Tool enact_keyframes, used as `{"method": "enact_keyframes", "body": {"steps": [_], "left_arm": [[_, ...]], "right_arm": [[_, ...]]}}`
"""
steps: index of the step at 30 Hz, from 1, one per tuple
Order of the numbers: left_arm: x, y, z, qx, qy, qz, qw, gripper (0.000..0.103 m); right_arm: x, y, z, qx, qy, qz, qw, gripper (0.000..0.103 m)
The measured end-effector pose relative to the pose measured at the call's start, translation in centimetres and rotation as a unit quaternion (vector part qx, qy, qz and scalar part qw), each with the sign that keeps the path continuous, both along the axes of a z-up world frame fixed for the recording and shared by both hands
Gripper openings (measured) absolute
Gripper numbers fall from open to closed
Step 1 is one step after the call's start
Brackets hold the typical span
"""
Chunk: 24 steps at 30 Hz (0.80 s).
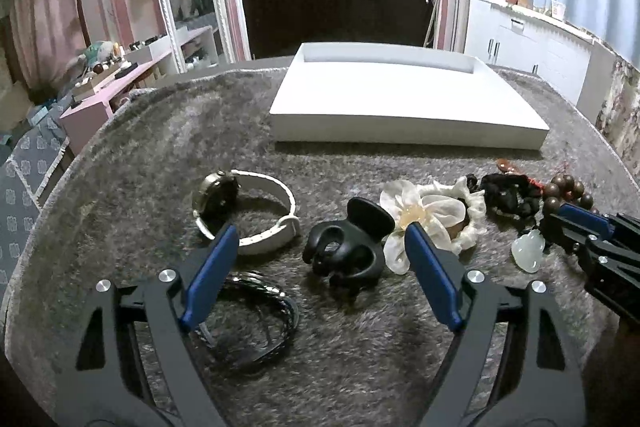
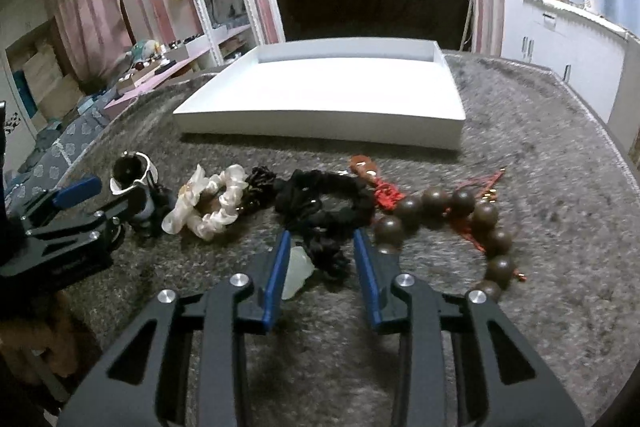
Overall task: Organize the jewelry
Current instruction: 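Close left tool on black claw clip while right tool closes on jade pendant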
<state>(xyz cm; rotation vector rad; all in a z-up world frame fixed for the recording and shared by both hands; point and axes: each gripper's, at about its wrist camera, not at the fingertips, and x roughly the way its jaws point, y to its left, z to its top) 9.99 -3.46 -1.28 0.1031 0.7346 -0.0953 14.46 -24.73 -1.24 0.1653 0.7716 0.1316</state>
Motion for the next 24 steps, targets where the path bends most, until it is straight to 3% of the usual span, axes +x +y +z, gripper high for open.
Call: {"method": "enact_keyframes", "body": {"steps": [8, 17, 22, 24], "left_arm": [[1.4, -0.4, -1.1, -0.004, 0.022, -0.012, 0.9997, 0.085], [2.2, -1.8, -2.1, 0.009, 0.035, -0.031, 0.9989, 0.087], [1.9, -2.5, -2.3, 0.008, 0.04, -0.057, 0.9976, 0.079], [2.1, -2.4, -2.4, -0.005, 0.046, -0.063, 0.997, 0.071]], "right_arm": [[1.2, -0.3, -1.2, 0.018, 0.03, -0.004, 0.999, 0.033], [1.2, -0.4, -1.4, 0.027, 0.031, 0.003, 0.999, 0.032], [0.6, -0.4, -1.3, 0.031, 0.032, 0.013, 0.999, 0.03], [0.5, -0.6, -1.3, 0.036, 0.032, 0.015, 0.999, 0.029]]}}
